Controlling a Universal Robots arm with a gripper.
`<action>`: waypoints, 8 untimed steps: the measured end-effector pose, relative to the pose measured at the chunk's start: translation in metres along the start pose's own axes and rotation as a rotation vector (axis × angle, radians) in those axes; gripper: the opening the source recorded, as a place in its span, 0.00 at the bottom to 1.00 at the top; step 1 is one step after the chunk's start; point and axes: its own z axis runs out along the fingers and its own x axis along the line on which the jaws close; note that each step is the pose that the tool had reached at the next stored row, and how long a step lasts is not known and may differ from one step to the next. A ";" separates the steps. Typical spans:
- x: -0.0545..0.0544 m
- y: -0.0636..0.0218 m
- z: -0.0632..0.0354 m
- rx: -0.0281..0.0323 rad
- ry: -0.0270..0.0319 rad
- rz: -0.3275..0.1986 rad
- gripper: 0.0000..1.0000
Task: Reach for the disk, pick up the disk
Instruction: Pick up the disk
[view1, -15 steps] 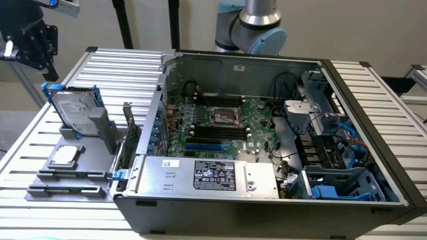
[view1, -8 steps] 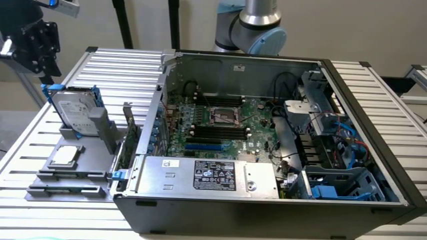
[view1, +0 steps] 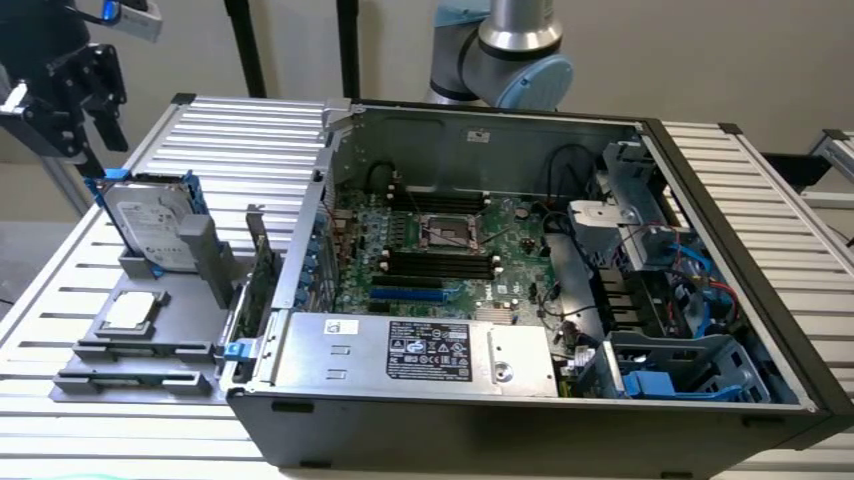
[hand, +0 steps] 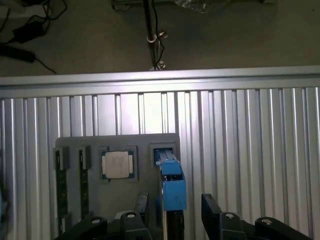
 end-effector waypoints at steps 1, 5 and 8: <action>0.000 0.0000 0.0017 0.0000 0.0000 0.000 0.54; 0.000 -0.0002 0.0091 0.0000 0.0000 -0.002 0.54; 0.000 -0.0002 0.0145 -0.0001 0.0001 -0.004 0.54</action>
